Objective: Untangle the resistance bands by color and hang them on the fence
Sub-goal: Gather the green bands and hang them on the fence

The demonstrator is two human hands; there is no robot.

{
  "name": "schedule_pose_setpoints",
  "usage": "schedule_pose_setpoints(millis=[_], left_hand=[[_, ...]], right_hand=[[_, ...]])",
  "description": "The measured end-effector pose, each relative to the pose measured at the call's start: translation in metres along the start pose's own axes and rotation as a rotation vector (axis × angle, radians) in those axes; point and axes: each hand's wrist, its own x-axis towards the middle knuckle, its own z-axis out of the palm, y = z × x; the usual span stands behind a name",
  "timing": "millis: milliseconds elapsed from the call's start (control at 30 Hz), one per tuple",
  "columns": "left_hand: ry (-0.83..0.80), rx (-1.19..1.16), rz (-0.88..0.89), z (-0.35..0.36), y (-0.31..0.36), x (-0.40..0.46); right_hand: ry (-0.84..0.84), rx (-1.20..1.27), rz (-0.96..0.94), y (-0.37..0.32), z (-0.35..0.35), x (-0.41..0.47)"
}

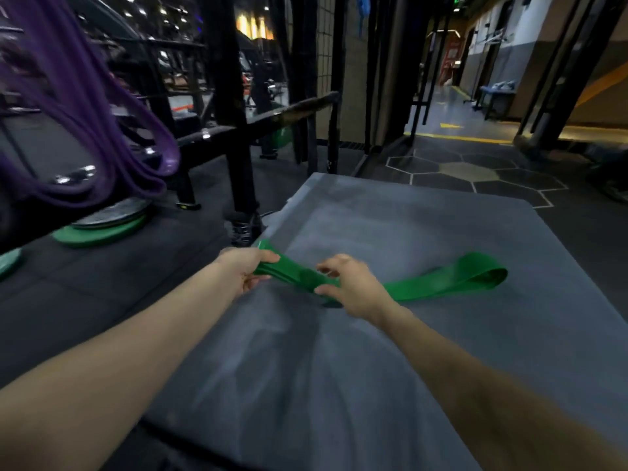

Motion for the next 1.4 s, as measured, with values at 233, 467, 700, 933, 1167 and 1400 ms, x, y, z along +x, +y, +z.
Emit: schedule_pose_setpoints(millis=[233, 467, 700, 933, 1167, 1400], left_hand=[[-0.043, -0.015, 0.047, 0.006, 0.021, -0.037], [-0.202, -0.103, 0.172, 0.059, 0.048, -0.059], [-0.223, 0.171, 0.460, 0.115, 0.020, -0.043], [-0.084, 0.556, 0.558, 0.162, -0.040, -0.015], [-0.082, 0.497, 0.691, 0.191, -0.056, 0.000], [-0.114, 0.713, 0.731, 0.194, -0.045, 0.020]], right_hand=[[0.113, -0.101, -0.007, -0.045, 0.009, 0.004], [0.401, -0.035, 0.104, -0.015, -0.026, -0.005], [0.548, 0.225, 0.343, 0.057, -0.071, -0.013], [0.622, 0.243, 0.483, 0.128, -0.085, -0.029], [0.608, 0.218, 0.601, 0.176, -0.083, -0.037], [0.590, 0.264, 0.695, 0.198, -0.068, -0.040]])
